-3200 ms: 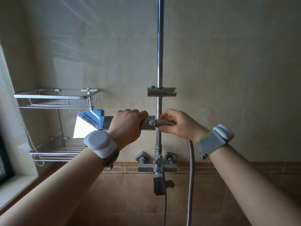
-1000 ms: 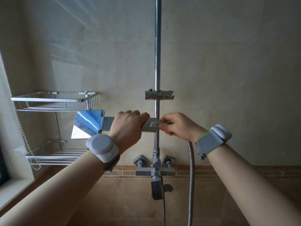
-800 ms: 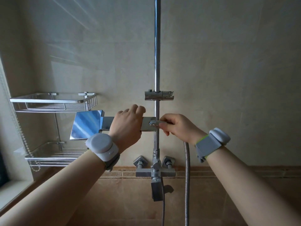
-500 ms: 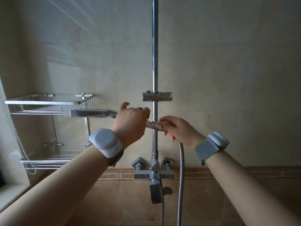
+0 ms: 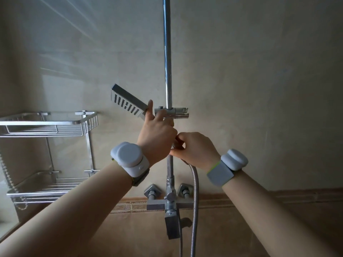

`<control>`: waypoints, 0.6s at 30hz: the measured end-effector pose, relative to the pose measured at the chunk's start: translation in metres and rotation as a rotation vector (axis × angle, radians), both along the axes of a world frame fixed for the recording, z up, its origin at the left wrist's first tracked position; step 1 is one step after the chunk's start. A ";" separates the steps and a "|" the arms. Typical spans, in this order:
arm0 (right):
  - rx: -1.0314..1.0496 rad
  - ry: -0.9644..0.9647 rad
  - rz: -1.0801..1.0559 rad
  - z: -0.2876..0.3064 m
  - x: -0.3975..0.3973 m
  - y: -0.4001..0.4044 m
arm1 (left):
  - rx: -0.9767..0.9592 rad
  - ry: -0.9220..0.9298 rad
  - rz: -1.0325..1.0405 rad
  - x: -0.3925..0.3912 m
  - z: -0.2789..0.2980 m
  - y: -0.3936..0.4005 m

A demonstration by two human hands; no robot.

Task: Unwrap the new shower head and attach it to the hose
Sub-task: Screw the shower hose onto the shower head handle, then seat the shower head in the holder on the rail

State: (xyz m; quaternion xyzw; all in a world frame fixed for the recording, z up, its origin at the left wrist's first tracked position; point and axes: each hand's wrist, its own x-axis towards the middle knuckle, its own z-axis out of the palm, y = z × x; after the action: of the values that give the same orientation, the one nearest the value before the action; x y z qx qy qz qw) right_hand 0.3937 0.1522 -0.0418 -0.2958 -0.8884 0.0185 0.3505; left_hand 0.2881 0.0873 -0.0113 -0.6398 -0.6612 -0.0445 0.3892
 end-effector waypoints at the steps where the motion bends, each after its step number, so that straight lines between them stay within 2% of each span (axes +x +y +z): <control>1: 0.020 -0.005 -0.026 0.001 -0.001 0.001 | -0.003 0.000 -0.014 0.000 0.000 0.003; 4: 0.032 -0.040 -0.087 0.005 0.000 0.009 | 0.066 -0.012 -0.118 -0.005 -0.002 0.015; 7: 0.000 -0.040 -0.134 0.012 0.001 0.023 | 0.156 -0.132 -0.284 -0.006 -0.008 0.025; 10: -0.079 0.017 -0.145 0.021 0.001 0.039 | 0.371 -0.159 -0.470 -0.006 -0.015 0.033; 12: -0.126 0.075 -0.135 0.028 0.002 0.049 | 0.458 -0.216 -0.517 -0.005 -0.021 0.038; 15: -0.209 0.176 -0.066 0.037 0.009 0.060 | 0.412 -0.530 -0.531 0.001 -0.027 0.046; 18: -0.254 0.237 -0.043 0.045 0.013 0.069 | 0.178 -0.872 -0.360 0.004 -0.029 0.062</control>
State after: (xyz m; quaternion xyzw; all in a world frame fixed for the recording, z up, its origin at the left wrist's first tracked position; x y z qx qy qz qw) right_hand 0.4071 0.2210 0.0030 -0.3525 -0.8248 0.1578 0.4129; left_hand 0.2924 0.1498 -0.0407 -0.6300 -0.6350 -0.4319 0.1149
